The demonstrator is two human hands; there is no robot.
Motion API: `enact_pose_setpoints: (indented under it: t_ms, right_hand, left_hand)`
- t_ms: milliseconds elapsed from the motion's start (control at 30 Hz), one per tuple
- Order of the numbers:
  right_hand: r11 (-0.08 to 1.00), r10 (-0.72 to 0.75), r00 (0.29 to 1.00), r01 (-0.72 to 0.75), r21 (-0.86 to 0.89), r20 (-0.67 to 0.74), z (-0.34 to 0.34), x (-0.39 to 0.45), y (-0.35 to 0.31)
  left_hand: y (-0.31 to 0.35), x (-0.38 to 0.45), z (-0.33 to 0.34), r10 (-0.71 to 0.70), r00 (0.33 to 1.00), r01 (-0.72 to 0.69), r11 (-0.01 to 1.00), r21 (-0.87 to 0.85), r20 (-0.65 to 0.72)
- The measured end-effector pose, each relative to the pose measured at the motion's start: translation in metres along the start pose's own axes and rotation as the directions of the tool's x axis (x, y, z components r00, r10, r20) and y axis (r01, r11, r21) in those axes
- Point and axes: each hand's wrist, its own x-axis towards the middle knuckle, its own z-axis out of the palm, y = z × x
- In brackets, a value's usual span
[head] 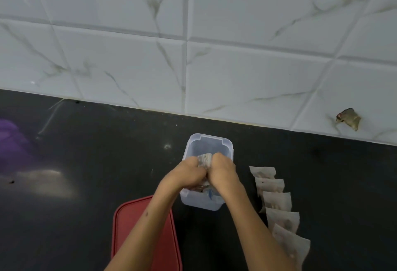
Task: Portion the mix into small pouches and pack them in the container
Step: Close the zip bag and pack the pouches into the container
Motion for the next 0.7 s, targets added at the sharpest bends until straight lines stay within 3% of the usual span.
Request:
enact_pose_setpoints:
  t_ms: [133,267,333,433,700]
  right_hand:
    - [1.0,-0.022,0.999,0.022,0.011,0.031,-0.002,0.0,0.001]
    - [0.989,-0.146,0.984,0.144,0.031,0.101,-0.025,-0.014,0.013]
    - [0.976,-0.216,0.956,0.22,0.0,0.197,-0.038,-0.021,0.016]
    - [0.975,-0.189,0.928,0.216,-0.05,0.321,-0.042,-0.021,0.012]
    - [0.977,-0.032,0.981,0.071,-0.202,0.19,-0.006,0.0,0.0]
  left_hand:
    - [0.0,0.0,-0.015,0.033,0.993,-0.044,0.995,0.092,0.116]
    - [-0.009,0.002,-0.028,0.086,0.974,-0.093,0.995,0.023,0.209]
    - [-0.011,0.002,-0.032,0.101,0.963,-0.115,0.992,0.042,0.249]
    - [-0.008,0.005,-0.031,0.071,0.963,-0.118,0.978,0.169,0.261]
    - [-0.001,0.025,-0.001,-0.045,0.983,-0.051,0.866,0.497,0.18]
